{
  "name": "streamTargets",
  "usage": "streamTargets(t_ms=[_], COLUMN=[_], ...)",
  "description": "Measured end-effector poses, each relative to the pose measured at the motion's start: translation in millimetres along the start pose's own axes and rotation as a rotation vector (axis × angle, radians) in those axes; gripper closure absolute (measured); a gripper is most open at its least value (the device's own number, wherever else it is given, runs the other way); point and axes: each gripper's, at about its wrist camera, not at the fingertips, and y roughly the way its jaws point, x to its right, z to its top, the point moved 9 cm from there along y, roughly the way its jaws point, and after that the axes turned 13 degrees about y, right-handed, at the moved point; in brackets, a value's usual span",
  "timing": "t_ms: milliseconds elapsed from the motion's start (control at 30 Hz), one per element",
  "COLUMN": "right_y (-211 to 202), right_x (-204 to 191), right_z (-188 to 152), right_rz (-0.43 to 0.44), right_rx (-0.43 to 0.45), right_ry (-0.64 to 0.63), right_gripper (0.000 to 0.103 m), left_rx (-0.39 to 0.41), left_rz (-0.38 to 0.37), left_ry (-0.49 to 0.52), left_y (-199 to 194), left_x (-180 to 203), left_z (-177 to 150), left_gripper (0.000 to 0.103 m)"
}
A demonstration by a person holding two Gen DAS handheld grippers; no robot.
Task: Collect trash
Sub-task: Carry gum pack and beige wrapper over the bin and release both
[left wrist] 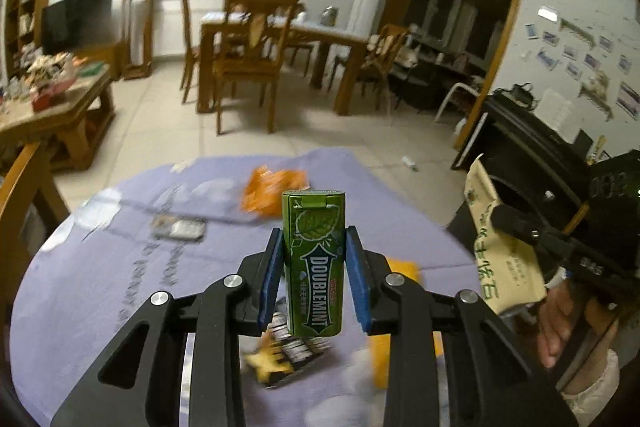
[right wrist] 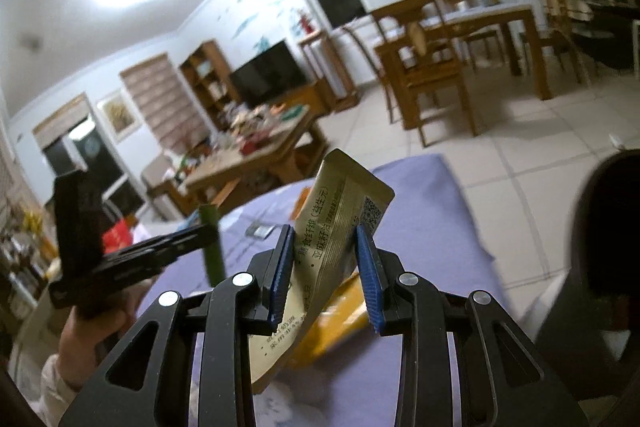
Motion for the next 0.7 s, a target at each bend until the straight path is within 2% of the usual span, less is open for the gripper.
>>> streamTargets(t_ms=[233,333,533,700], right_y=[-68,-105,-165,-187], right_x=[67,109,184,232], right_z=[29,43,48,46], right_rz=[-0.049,-0.083,-0.175,-0.235], right_rx=[0.124,0.203,0.332,0.363], right_ry=[0.089,0.149,0.244,0.288], right_gripper=[0.071,0.071,0.071,0.071], left_rx=[0.042,0.039,0.018,-0.014], left_rz=[-0.094,-0.161,-0.313,-0.42], left_ry=[0.086,0.117,0.165,0.18], left_y=[9,22,59,95], left_x=[74,111,187,241], left_z=[33,40,46,54], left_gripper=[0.072,0.072,0.072,0.072])
